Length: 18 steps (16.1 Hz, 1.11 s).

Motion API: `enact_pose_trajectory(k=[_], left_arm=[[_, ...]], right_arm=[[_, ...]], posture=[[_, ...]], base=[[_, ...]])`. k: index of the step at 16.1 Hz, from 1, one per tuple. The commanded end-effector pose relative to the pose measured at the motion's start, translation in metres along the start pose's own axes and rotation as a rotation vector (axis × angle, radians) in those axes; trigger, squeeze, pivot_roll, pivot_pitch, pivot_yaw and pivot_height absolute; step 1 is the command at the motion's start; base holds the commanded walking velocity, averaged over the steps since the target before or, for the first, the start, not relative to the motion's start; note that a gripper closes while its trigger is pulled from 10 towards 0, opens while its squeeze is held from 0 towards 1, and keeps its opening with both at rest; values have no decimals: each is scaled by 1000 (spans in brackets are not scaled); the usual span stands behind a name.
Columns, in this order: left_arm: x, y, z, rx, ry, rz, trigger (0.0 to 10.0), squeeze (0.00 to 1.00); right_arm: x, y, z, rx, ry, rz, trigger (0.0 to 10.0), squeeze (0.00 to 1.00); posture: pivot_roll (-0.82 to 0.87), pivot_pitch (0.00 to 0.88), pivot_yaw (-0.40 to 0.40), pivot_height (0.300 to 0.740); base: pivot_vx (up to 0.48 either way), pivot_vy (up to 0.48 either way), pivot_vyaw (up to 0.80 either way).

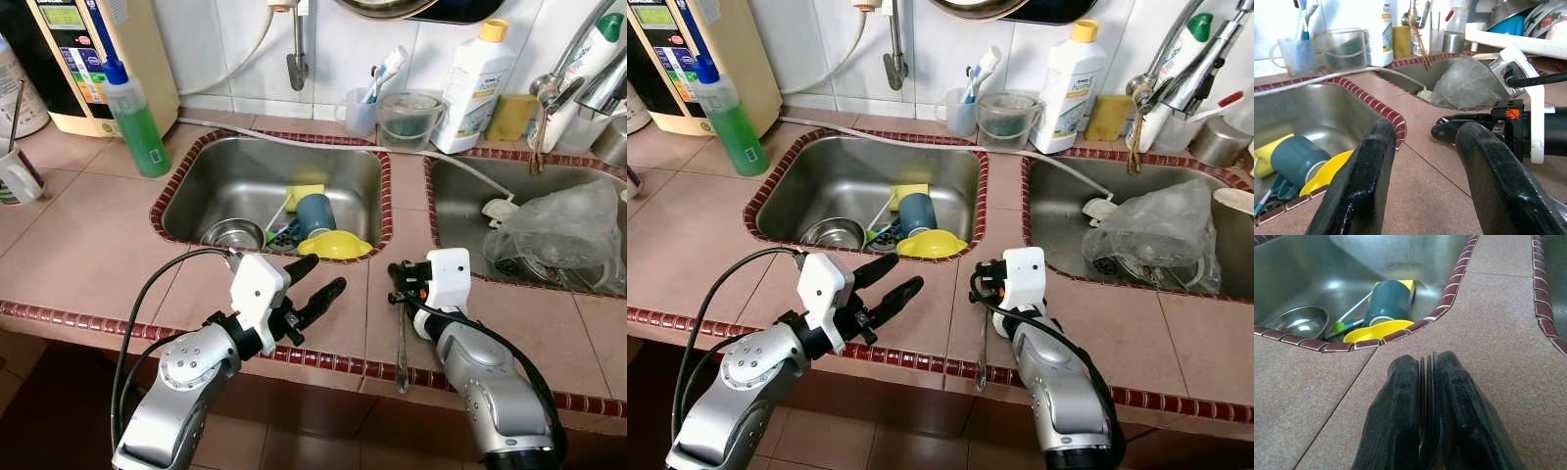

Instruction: Kitchen organization

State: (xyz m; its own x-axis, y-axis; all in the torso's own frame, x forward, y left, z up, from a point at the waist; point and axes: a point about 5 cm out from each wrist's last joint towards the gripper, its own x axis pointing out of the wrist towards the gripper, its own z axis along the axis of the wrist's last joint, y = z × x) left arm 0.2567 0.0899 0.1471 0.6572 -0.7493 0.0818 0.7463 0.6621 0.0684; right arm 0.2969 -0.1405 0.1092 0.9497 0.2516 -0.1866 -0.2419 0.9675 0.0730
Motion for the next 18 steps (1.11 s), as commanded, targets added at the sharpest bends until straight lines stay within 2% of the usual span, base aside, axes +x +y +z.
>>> enact_pose_trajectory(k=[1,5,6,10,12,16,17,18], left_arm=[[1,-1,3,9,-7,-15,10000,0],[1,0,3,8,-7,-14,10000,0],[1,0,3,8,-7,-12,10000,0],[2,1,3,3,-9,-4,10000,0],[3,2,3,1,-12,2,10000,0],[5,2,4,2,-16,5,10000,0],[7,4,6,-15,-30,19,10000,0],[7,5,7,-28,-36,25,10000,0]], right_arm=[[-5,-3,-30,24,138,-24,0,0],[-5,-3,-27,42,114,-17,0,0],[-4,-5,-19,58,64,-23,0,0],[-2,-8,-6,91,7,-24,0,0],[2,-14,14,131,-75,-20,0,0],[7,-22,40,108,-164,-32,0,0],[8,-26,55,108,-218,-44,0,0],[9,-27,58,105,-233,-46,0,0]], posture=[[-15,106,19,740],[-16,106,19,740],[-17,109,19,740],[-17,112,15,740],[-17,110,15,740],[-18,105,15,740],[-18,105,14,740],[-20,103,15,740]], base=[[0,0,0],[0,0,0],[0,0,0],[0,0,0],[0,0,0],[0,0,0],[0,0,0],[0,0,0]])
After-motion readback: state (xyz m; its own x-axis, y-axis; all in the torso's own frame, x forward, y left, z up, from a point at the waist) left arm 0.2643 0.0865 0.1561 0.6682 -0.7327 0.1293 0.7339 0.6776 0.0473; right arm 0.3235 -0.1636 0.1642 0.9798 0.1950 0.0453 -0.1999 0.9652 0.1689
